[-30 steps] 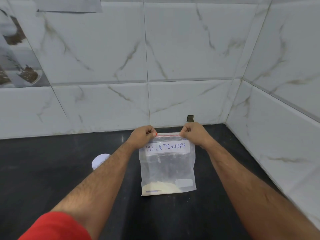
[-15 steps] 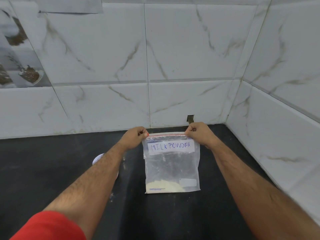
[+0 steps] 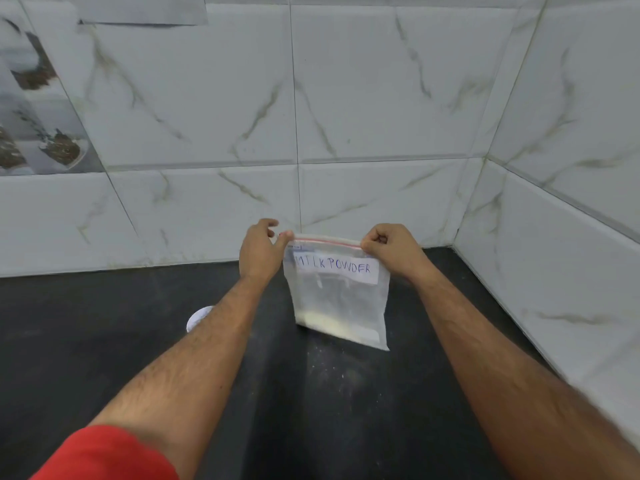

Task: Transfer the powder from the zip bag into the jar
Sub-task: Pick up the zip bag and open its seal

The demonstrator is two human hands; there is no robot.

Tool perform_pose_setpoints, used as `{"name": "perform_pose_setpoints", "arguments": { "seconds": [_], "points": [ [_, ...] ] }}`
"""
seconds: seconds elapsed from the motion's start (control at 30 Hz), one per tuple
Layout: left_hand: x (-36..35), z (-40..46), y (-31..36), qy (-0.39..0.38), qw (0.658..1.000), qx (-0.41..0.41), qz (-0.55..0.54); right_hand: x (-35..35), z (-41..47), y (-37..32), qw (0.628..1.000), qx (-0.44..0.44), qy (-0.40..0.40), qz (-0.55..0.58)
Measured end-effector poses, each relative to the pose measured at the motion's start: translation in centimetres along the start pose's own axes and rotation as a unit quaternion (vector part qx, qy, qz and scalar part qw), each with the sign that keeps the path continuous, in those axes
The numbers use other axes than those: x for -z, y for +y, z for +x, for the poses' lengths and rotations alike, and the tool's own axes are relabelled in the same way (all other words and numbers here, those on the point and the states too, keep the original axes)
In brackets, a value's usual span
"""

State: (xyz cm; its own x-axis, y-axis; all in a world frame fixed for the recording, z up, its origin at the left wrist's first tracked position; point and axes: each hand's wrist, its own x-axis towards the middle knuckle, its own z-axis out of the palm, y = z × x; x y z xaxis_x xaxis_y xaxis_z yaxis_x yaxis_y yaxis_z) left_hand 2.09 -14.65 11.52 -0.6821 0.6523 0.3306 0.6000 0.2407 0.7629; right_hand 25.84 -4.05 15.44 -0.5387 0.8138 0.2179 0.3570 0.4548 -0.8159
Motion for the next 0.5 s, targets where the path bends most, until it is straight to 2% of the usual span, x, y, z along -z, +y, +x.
{"name": "perform_pose_setpoints", "arguments": {
  "seconds": [0.07, 0.1, 0.2, 0.3, 0.5],
  "points": [
    [-0.5, -0.6, 0.7, 0.074, 0.996, 0.045, -0.009, -0.4, 0.0, -0.3, 1.000, 0.009, 0.006, 0.004],
    [-0.9, -0.9, 1.1, 0.082, 0.994, 0.074, -0.026, -0.6, -0.1, -0.3, 1.000, 0.009, 0.009, 0.002],
    [-2.3, -1.4, 2.0, 0.004, 0.983, 0.156, -0.101, -1.6, -0.6, 0.3, 1.000, 0.003, 0.023, -0.010],
    [-3.5, -2.0, 2.8, -0.081, 0.963, 0.174, -0.188, -2.4, -1.2, 1.1, 0.999, 0.002, 0.050, -0.012],
    [-4.5, -2.2, 4.5, -0.169, 0.927, 0.236, -0.238, -2.4, -2.2, 1.9, 0.998, -0.004, 0.065, -0.014]
  ]
}}
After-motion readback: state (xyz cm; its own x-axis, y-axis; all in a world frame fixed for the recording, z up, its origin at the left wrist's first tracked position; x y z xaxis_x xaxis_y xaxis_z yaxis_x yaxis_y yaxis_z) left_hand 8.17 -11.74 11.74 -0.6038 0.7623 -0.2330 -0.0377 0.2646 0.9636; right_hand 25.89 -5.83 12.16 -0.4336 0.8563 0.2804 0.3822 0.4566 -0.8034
